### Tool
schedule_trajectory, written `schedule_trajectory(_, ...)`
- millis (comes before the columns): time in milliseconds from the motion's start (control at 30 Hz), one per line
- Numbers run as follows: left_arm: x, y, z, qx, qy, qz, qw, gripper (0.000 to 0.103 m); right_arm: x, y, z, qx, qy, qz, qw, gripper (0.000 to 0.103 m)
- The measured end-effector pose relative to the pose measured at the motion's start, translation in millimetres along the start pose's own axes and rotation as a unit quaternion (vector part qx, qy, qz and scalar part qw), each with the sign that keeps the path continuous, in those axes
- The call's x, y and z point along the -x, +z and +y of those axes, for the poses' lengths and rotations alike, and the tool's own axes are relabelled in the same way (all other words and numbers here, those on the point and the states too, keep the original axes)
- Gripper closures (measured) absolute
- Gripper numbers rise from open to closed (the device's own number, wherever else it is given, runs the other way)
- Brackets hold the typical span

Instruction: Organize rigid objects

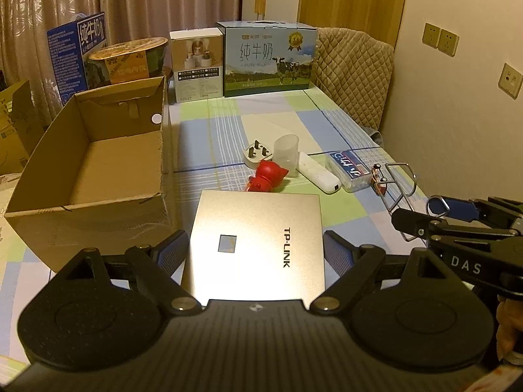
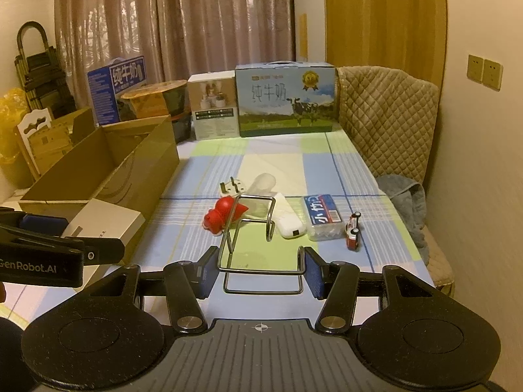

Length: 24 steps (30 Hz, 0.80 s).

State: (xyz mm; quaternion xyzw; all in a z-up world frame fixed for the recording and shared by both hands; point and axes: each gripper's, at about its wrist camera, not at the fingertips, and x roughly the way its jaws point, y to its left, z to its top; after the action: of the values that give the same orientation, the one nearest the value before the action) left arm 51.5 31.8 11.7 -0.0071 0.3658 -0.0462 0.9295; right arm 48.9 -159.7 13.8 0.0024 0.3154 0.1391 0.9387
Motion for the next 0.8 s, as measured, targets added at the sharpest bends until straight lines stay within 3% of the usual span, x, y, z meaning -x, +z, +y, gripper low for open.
schedule_trajectory(433, 18, 17, 34, 0.004, 0.024, -0.014, 0.9996, 0.017, -12, 21, 32, 0.02, 0.038, -0.006, 0.999, 0.052)
schedule_trajectory(800, 27, 44, 96, 0.02, 0.064, -0.028, 0.9974, 0.017, -38, 65, 81, 0.047, 0.096, -0.018, 0.994, 0.052)
